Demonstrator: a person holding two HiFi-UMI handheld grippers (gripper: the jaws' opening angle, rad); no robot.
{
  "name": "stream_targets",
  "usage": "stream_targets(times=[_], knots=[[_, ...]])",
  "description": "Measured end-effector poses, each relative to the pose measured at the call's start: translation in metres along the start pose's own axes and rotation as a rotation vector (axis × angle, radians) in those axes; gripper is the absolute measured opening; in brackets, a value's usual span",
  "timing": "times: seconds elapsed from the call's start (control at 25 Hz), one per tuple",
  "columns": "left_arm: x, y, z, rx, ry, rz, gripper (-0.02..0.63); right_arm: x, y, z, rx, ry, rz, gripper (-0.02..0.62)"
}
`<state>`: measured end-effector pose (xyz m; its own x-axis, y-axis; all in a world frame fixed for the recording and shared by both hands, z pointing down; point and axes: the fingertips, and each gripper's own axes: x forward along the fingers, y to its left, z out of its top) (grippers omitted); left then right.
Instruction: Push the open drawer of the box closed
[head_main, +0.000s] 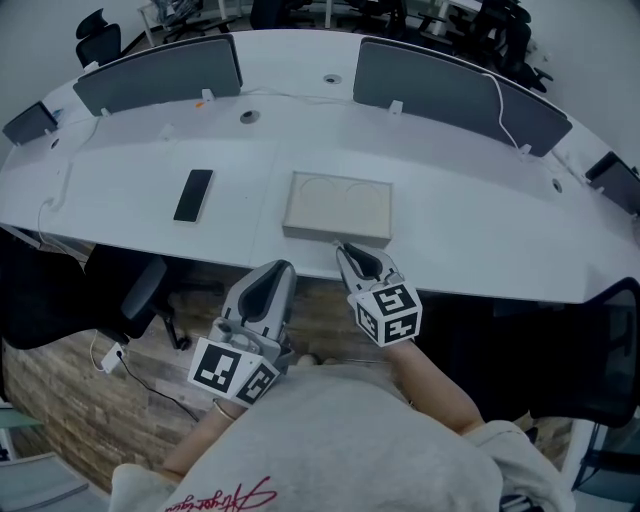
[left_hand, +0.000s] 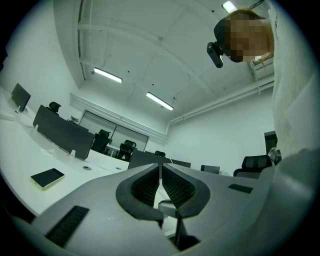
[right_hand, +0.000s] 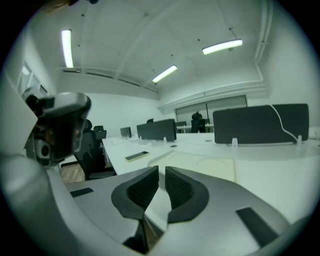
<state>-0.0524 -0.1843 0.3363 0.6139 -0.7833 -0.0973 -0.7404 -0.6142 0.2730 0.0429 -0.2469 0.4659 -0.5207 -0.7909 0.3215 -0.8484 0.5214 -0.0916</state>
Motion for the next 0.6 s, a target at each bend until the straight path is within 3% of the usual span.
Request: stream_targets(times=[0.28,0.6], knots=[[0.009,-0.016,-0.002,0.003,0.001,-0.053,0.031,-0.068,0.035,0.09,-0.136,-0.306,0.046,0.028],[0.016,-0.039,-0.003,0.029,0.005,-0.118,0.031,-0.116,0.048,0.117,-0.204,-0.418,0.023,0.021]])
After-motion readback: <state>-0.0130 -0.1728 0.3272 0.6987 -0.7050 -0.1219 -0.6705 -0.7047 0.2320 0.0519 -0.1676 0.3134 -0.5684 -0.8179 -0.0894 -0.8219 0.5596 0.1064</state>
